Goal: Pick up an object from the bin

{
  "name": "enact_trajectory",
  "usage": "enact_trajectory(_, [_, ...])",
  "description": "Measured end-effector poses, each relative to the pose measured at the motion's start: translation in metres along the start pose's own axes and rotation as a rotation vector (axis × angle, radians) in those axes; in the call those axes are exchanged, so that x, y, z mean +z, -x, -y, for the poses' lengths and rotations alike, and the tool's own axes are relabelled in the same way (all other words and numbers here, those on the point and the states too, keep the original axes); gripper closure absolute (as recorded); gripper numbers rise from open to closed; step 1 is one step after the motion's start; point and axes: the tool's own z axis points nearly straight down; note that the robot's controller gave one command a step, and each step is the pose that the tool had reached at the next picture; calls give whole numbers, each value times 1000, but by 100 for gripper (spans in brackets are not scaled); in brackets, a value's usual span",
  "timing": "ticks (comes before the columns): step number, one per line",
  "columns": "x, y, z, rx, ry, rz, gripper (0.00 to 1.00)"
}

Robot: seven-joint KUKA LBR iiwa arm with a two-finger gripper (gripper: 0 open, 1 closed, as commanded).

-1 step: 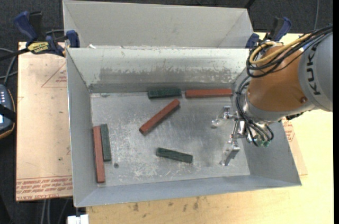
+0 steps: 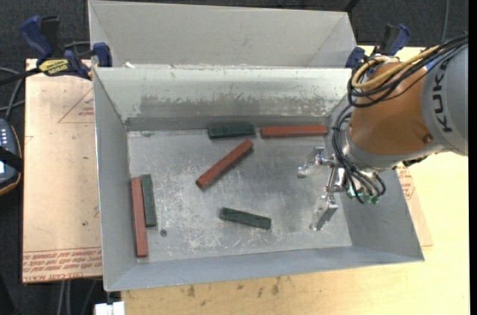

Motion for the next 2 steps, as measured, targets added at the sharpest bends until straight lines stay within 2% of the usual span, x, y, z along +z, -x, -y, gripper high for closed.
enact_trajectory(1, [54, -15, -70, 9, 2, 19, 100])
enact_trajectory(2, [54, -15, -70, 9, 2, 19, 100])
